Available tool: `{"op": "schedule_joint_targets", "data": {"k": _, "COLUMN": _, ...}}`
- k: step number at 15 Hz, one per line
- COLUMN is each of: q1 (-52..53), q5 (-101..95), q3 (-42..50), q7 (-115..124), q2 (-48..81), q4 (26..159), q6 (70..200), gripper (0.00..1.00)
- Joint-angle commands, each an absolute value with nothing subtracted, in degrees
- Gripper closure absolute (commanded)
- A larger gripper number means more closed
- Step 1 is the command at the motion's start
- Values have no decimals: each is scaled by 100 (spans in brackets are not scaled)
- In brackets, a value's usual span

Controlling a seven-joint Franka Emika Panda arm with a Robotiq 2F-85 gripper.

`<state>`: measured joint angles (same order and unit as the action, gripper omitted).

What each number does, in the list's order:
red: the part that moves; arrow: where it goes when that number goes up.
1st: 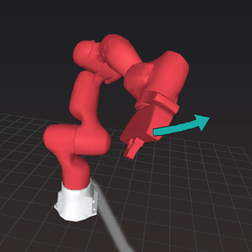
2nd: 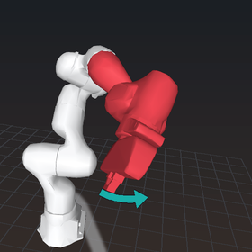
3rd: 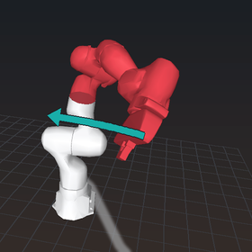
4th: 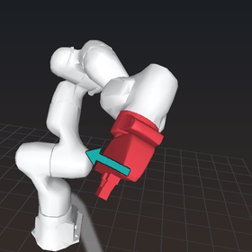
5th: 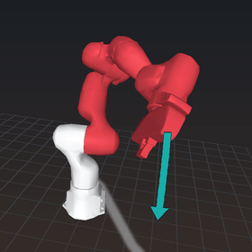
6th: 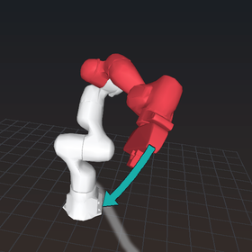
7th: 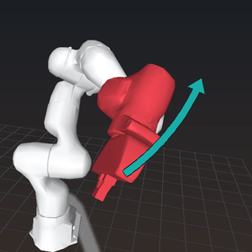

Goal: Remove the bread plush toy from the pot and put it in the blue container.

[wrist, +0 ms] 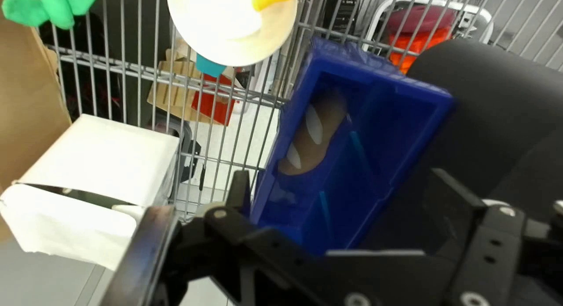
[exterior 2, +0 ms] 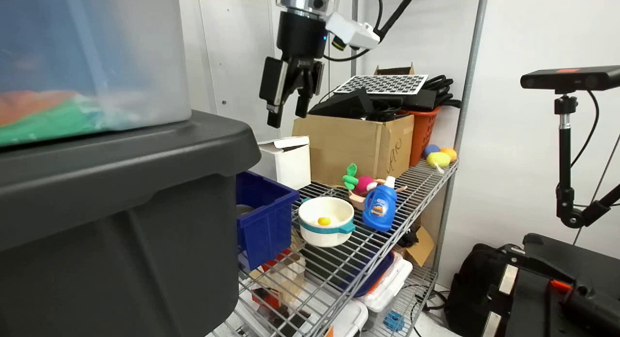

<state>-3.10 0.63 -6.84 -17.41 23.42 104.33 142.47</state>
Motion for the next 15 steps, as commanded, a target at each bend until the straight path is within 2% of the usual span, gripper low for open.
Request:
{"op": "schedule_joint_targets", "data": {"k": 1, "q1": -457, "q5": 165, "q3": -570, "q7": -1944, "q2": 1941, "q4": 10978, "q6": 14123, "gripper": 0}}
{"op": "schedule_joint_targets", "data": {"k": 15, "q1": -646, "q5": -255, "q3": 39, "q7": -1996, "q2": 1816, "q4": 11477, "q6": 13750, "gripper": 0}}
